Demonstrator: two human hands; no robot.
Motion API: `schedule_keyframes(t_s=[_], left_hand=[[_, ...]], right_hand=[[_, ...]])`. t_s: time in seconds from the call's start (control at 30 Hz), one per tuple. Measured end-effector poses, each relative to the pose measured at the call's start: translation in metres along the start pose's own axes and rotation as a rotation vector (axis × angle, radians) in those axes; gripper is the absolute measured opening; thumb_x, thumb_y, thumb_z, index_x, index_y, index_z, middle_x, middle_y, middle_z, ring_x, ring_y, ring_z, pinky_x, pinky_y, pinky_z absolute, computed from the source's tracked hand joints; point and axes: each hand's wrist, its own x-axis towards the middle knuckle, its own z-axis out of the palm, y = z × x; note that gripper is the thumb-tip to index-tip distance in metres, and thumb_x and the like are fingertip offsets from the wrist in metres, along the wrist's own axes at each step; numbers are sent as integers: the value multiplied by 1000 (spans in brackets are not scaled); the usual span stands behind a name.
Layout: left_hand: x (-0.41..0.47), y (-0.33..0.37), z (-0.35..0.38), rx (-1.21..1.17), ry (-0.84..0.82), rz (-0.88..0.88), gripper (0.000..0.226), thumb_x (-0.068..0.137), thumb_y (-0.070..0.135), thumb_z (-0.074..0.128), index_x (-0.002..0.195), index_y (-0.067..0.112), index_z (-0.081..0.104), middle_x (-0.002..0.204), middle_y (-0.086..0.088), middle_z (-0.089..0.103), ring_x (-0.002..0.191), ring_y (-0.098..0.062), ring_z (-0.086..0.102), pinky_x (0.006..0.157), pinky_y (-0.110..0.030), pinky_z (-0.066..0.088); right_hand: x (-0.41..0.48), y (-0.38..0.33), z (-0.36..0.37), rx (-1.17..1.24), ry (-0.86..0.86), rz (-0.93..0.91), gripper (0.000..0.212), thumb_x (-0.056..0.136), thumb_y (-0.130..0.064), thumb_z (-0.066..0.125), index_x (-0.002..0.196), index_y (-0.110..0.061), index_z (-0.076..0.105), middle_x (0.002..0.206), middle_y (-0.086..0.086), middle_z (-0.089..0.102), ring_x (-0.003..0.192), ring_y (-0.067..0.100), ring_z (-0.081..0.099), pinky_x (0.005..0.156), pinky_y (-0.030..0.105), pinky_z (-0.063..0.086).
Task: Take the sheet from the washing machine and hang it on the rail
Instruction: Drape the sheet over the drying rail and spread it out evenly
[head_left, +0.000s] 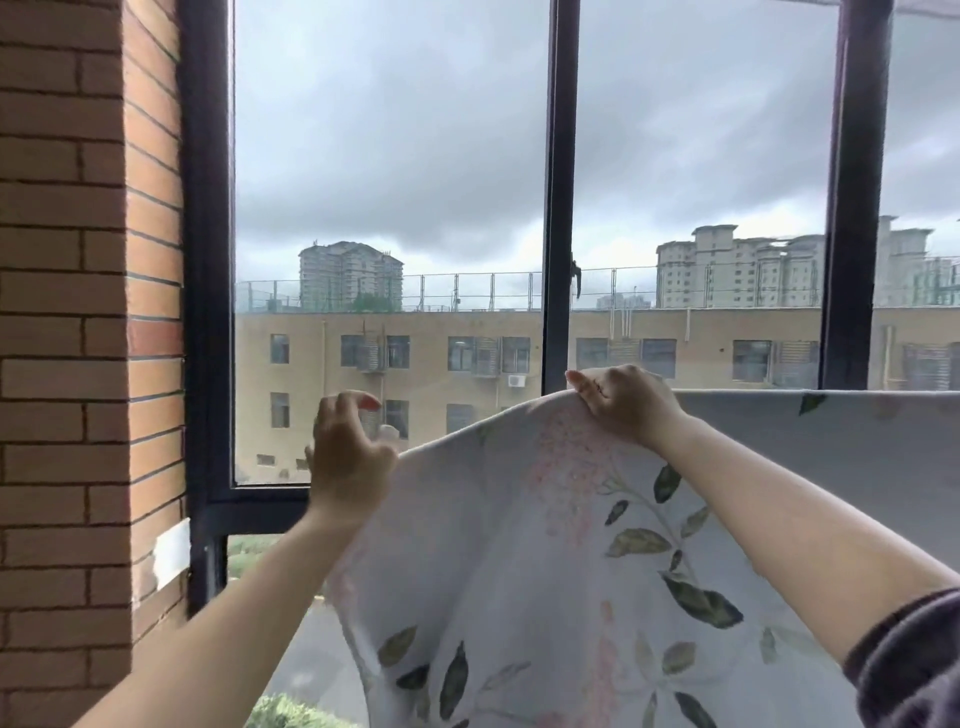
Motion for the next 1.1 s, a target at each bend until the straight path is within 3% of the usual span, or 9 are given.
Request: schedule_keyframes(t_s=[0.2, 0.27, 0.33, 0.4, 0.53, 0.7, 0.83, 0.97, 1.1], left_hand=[[-21, 60, 72, 41, -286, 237, 24, 88, 18, 51, 112, 18, 53, 119, 0, 54, 104, -15, 50, 95, -38, 41], [-25, 85, 97, 95, -343, 281, 26, 93, 25, 45, 117, 19, 51, 120, 1, 52, 103, -14, 50, 95, -34, 38], [-26, 106, 118, 171, -363, 319, 27, 95, 31, 39, 117, 18, 49, 118, 0, 51, 103, -16, 49, 95, -36, 34], [-26, 123, 135, 259, -350, 347, 29, 96, 34, 33, 112, 17, 51, 113, -1, 53, 101, -18, 51, 93, -38, 34], [-27, 151, 170, 481, -285, 422, 39, 97, 37, 27, 96, 13, 58, 97, -6, 62, 89, -24, 56, 86, -39, 37], [-33, 163, 196, 636, -199, 421, 52, 97, 39, 25, 81, 12, 66, 78, -7, 68, 70, -24, 61, 72, -32, 40], [-36, 159, 206, 590, -53, 390, 56, 87, 35, 23, 58, 11, 65, 58, -9, 64, 51, -26, 57, 66, -33, 44], [-40, 160, 215, 592, 20, 348, 54, 86, 32, 25, 57, 9, 64, 57, -10, 64, 53, -28, 57, 72, -38, 43], [-45, 174, 226, 655, 3, 295, 53, 89, 32, 25, 61, 10, 65, 65, -7, 66, 71, -29, 58, 80, -40, 35]], right_hand=[[-13, 22, -12, -29, -2, -29, 50, 101, -41, 26, 53, -30, 36, 52, -4, 42, 65, 21, 50, 70, 32, 40], [-15, 43, -13, -60, 6, -36, 53, 100, -44, 23, 81, -21, 67, 71, 8, 64, 77, 27, 60, 71, 32, 37], [-16, 65, -11, -103, 29, -55, 61, 97, -50, 16, 111, -19, 67, 90, 11, 70, 85, 27, 63, 67, 30, 36], [-17, 86, -9, -128, 34, -62, 69, 94, -53, 11, 100, -13, 66, 88, 10, 69, 81, 26, 63, 64, 29, 32], [-27, 129, -17, -153, 27, 6, 52, 99, -47, 19, 77, -16, 55, 89, 14, 68, 86, 31, 62, 67, 32, 33], [-39, 182, -26, -174, 38, 100, 54, 100, -42, 20, 110, -16, 66, 103, 15, 68, 99, 34, 60, 73, 34, 35], [-49, 222, -35, -184, 97, 151, 53, 100, -38, 24, 88, -7, 65, 96, 20, 68, 94, 36, 61, 74, 35, 37], [-57, 256, -35, -207, 193, 165, 55, 100, -37, 25, 81, -6, 66, 88, 21, 69, 88, 37, 63, 70, 35, 38], [-57, 269, -29, -241, 253, 193, 65, 90, -43, 16, 81, -8, 69, 85, 19, 70, 84, 37, 64, 71, 35, 43]])
